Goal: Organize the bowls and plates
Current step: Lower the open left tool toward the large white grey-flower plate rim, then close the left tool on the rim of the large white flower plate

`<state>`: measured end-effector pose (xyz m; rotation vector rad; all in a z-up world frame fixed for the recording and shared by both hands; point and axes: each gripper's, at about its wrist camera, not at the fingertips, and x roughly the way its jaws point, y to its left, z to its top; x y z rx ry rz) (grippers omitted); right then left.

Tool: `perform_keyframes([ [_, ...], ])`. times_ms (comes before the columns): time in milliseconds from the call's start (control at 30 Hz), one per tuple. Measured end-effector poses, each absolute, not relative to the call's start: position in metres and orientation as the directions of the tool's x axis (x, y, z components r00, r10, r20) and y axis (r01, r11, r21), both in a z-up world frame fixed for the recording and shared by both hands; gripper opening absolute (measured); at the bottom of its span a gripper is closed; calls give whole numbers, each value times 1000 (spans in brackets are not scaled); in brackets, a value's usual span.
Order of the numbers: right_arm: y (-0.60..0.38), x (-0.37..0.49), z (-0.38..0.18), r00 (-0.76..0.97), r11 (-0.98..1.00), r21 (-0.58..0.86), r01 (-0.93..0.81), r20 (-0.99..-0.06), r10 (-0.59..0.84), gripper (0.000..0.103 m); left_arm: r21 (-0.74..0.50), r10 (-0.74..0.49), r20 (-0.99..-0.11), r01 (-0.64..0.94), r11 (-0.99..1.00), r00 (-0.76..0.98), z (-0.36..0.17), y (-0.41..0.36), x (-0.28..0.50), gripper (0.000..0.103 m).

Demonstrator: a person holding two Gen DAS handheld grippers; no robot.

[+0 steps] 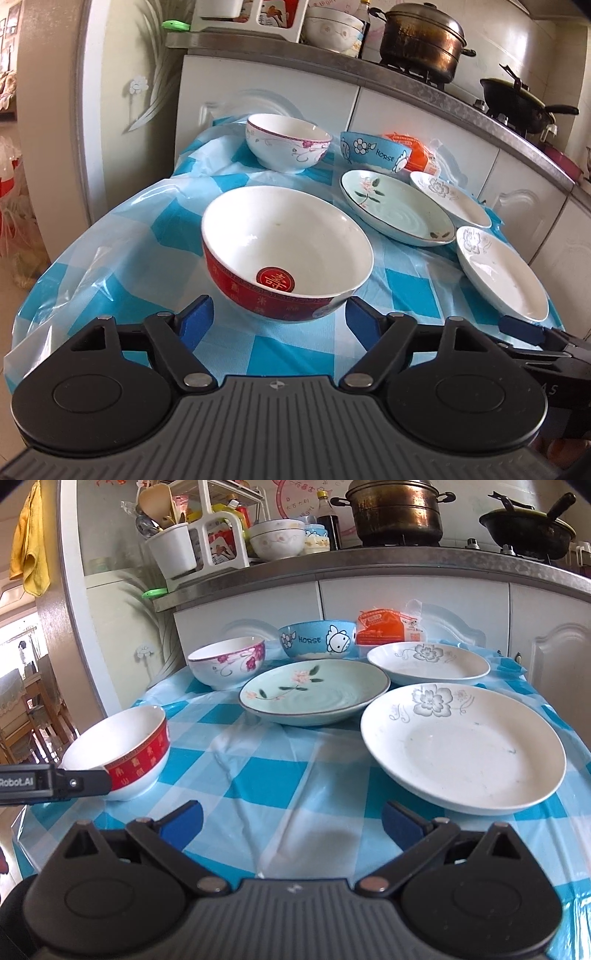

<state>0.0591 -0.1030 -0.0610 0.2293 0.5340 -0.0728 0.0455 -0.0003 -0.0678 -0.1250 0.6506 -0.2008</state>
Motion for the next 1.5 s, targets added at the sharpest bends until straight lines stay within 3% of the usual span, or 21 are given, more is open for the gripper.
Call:
perform_keyframes([
  [933, -123, 48, -54, 880, 965, 215, 150, -474, -31, 102, -102, -164, -595, 129, 986, 787, -74, -36, 154, 95],
  [1067, -135, 42, -50, 894, 956, 241, 169, -446, -46, 102, -111, -159, -605, 115, 987, 780, -72, -42, 158, 91],
  [1267, -175, 33, -48, 901, 916, 293, 275, -412, -138, 102, -145, -211, -577, 156, 977, 789, -58, -50, 125, 96],
  [1500, -230, 32, -52, 887, 851, 349, 393, -387, -251, 102, -216, -366, -597, 296, 931, 714, -56, -99, 99, 92],
])
